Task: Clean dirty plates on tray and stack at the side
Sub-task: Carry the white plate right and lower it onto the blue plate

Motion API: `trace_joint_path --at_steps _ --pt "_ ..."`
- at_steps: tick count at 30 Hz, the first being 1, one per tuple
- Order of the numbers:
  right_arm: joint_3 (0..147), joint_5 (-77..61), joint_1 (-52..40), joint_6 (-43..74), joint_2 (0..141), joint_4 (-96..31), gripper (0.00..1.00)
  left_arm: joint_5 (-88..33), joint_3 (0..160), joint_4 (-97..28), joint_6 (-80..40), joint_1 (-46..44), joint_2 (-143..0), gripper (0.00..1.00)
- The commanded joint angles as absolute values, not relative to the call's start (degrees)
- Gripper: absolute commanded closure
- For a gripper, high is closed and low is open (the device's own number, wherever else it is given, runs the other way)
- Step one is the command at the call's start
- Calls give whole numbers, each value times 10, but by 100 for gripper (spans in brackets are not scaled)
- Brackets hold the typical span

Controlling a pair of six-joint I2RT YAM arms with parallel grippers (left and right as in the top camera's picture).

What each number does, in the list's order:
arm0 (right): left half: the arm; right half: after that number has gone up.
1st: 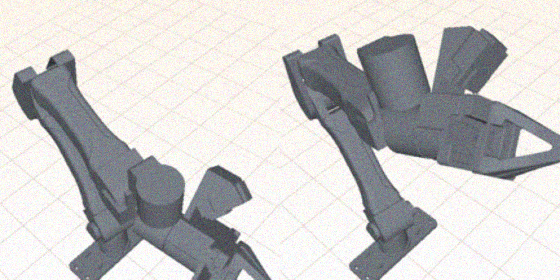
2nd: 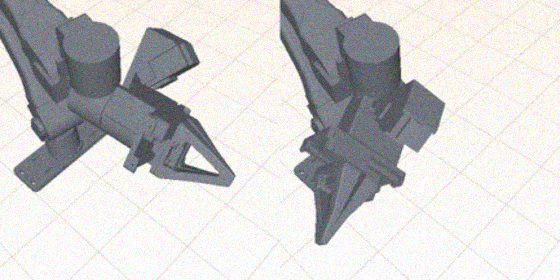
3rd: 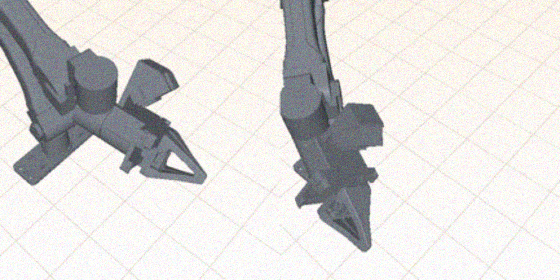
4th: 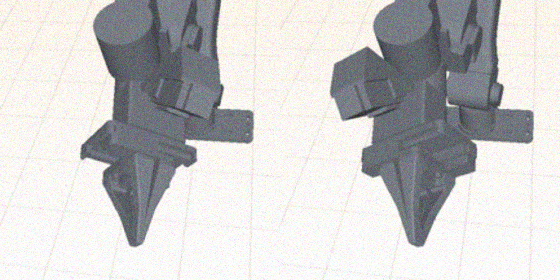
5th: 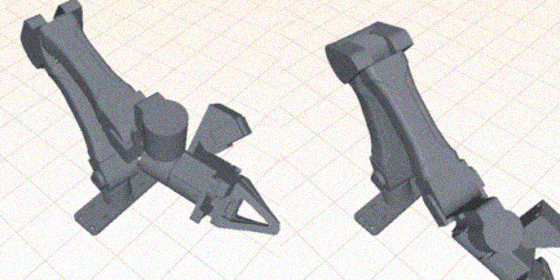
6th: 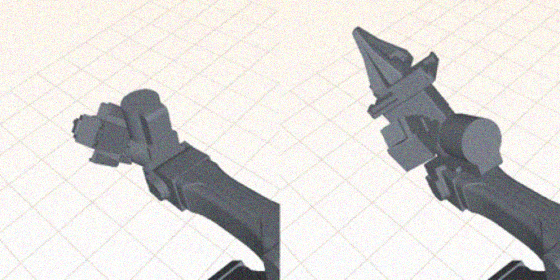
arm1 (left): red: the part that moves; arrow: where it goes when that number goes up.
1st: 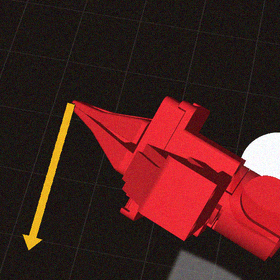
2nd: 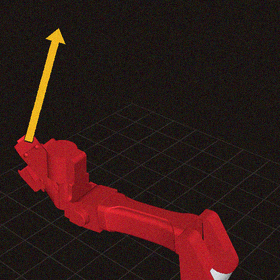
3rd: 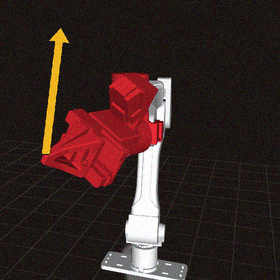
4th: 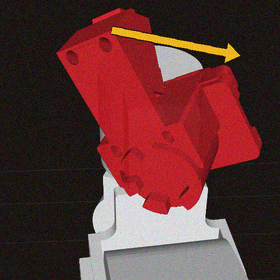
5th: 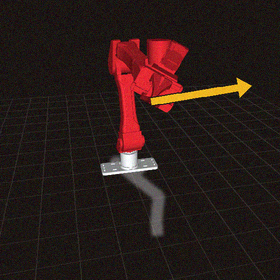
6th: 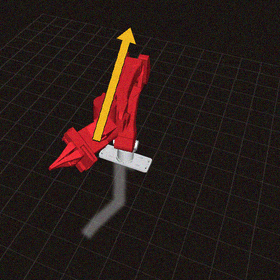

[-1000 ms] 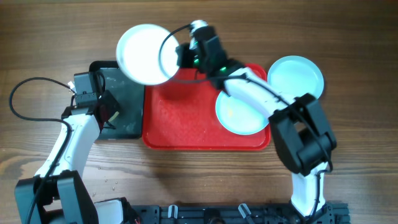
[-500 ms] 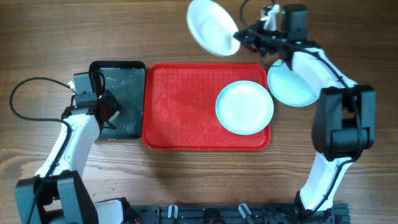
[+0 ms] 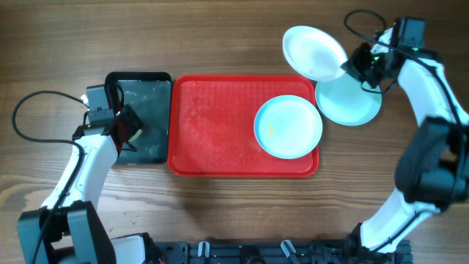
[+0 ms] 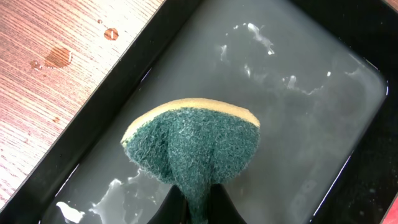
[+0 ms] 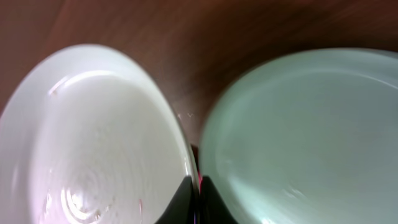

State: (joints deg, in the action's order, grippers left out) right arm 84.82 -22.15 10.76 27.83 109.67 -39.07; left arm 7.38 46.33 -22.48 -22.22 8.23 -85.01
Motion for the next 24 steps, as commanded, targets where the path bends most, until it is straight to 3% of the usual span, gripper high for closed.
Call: trace_joint_path --at_steps 1,6,16,24 --pt "854 -16 108 241 1016 -443 96 69 461 -222 -228 85 -837 96" --pt "835 58 109 242 1008 -513 96 69 461 -222 -228 85 -837 96" --pt "790 103 110 245 1009 -509 96 69 461 -222 -228 85 -837 96" --pt "714 108 110 244 1009 -424 96 62 461 -222 -228 85 -837 96"
